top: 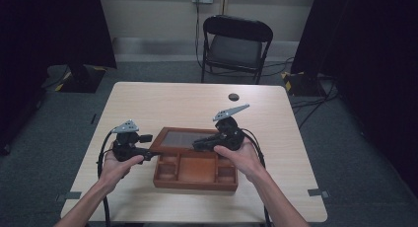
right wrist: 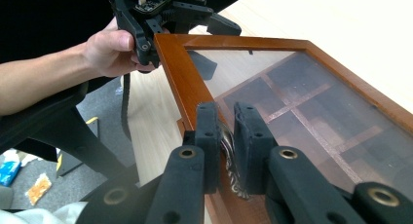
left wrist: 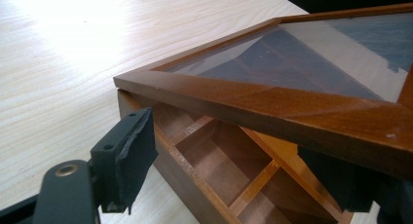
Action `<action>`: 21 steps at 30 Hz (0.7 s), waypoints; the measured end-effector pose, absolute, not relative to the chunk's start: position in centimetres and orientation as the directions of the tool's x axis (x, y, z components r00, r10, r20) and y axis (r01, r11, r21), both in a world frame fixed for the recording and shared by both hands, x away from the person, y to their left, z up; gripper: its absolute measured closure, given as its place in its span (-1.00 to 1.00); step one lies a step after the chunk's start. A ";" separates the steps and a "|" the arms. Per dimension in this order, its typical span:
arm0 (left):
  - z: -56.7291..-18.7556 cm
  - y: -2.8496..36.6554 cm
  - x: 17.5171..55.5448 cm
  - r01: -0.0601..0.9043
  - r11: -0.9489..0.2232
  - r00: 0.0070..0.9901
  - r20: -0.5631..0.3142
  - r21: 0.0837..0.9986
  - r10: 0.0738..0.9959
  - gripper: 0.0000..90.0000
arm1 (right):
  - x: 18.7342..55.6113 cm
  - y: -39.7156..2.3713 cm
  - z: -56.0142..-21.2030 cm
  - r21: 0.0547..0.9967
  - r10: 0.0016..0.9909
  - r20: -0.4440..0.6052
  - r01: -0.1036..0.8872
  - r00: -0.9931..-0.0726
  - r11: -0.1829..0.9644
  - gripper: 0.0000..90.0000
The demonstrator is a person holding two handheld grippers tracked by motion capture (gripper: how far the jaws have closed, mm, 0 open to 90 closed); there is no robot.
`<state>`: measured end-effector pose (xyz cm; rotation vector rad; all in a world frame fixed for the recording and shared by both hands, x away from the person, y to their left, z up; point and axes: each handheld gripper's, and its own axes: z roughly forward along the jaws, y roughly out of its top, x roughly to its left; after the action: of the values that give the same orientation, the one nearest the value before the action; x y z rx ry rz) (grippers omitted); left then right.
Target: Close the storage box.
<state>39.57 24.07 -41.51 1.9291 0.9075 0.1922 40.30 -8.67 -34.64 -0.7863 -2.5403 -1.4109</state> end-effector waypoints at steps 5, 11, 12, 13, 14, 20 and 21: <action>-42.0 24.6 39.7 0.517 -0.281 0.701 -0.212 0.809 0.681 -0.53 | 40.2 -8.6 -34.8 0.748 0.371 0.350 0.495 -0.860 0.442 0.82; -42.5 26.5 40.4 0.546 -0.241 0.656 -0.230 0.802 0.719 -0.53 | 40.0 -8.7 -34.9 0.750 0.371 0.343 0.489 -0.863 0.445 0.82; -42.5 26.8 40.5 0.550 -0.233 0.649 -0.234 0.802 0.724 -0.53 | 40.0 -8.7 -34.9 0.748 0.368 0.340 0.486 -0.865 0.452 0.82; -42.6 27.0 40.6 0.552 -0.227 0.642 -0.235 0.802 0.730 -0.53 | 40.0 -8.7 -34.9 0.748 0.368 0.340 0.486 -0.865 0.452 0.82; -42.6 27.3 40.7 0.555 -0.223 0.634 -0.234 0.801 0.737 -0.52 | 39.9 -8.7 -35.1 0.744 0.358 0.336 0.479 -0.871 0.466 0.82; -42.7 27.7 40.9 0.554 -0.221 0.628 -0.229 0.803 0.744 -0.53 | 39.5 -8.6 -35.7 0.733 0.355 0.337 0.480 -0.872 0.483 0.82; -42.7 27.7 40.9 0.554 -0.221 0.628 -0.229 0.803 0.744 -0.53 | 39.5 -8.6 -35.7 0.733 0.355 0.337 0.480 -0.872 0.483 0.82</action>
<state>40.85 27.67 -42.72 1.9040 1.0305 0.2520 39.46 -8.56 -35.75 -0.7319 -2.5826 -1.3446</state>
